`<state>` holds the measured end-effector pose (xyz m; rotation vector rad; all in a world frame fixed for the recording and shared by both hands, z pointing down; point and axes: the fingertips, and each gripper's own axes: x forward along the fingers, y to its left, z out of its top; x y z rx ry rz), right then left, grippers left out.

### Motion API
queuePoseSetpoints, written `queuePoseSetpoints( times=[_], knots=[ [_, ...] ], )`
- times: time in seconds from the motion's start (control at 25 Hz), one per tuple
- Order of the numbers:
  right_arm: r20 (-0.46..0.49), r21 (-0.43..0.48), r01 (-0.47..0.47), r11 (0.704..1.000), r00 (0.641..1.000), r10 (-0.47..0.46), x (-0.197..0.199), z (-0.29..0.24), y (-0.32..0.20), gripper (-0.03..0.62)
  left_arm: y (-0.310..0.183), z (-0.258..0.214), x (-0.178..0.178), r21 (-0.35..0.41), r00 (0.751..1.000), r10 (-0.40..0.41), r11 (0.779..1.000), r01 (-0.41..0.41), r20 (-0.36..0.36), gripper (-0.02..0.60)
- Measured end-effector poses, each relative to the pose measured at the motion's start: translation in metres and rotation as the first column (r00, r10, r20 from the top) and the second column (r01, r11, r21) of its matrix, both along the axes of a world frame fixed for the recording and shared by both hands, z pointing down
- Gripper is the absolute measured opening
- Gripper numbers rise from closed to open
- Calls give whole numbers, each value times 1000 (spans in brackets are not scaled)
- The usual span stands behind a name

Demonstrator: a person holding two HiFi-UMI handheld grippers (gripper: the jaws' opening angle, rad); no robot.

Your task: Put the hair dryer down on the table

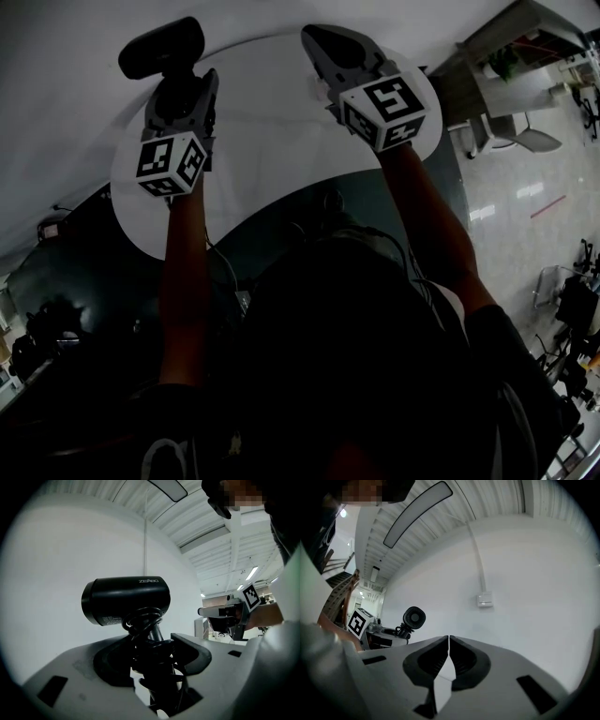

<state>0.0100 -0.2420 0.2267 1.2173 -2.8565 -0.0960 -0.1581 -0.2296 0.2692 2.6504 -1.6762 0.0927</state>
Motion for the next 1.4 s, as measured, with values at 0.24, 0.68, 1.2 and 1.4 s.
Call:
queuePoseSetpoints(
  times=[0.24, 0.68, 1.2, 1.4],
  knots=[
    [9, -17, 49, 999, 999, -49, 11, 11, -51, 11, -41, 8, 16, -25, 999, -47, 999, 48, 23, 238],
    [13, -37, 118, 992, 993, -118, 7, 24, -100, 11, -76, 22, 18, -57, 993, -114, 992, 116, 40, 239],
    [-20, -44, 29, 999, 999, -30, -23, 27, -120, 11, -111, 30, -12, -68, 1000, -27, 997, 28, 10, 239],
    [-32, -43, -13, 999, 999, 11, -43, 31, -125, 11, -123, 36, -35, -78, 1000, -4, 997, 3, -13, 239]
  ],
)
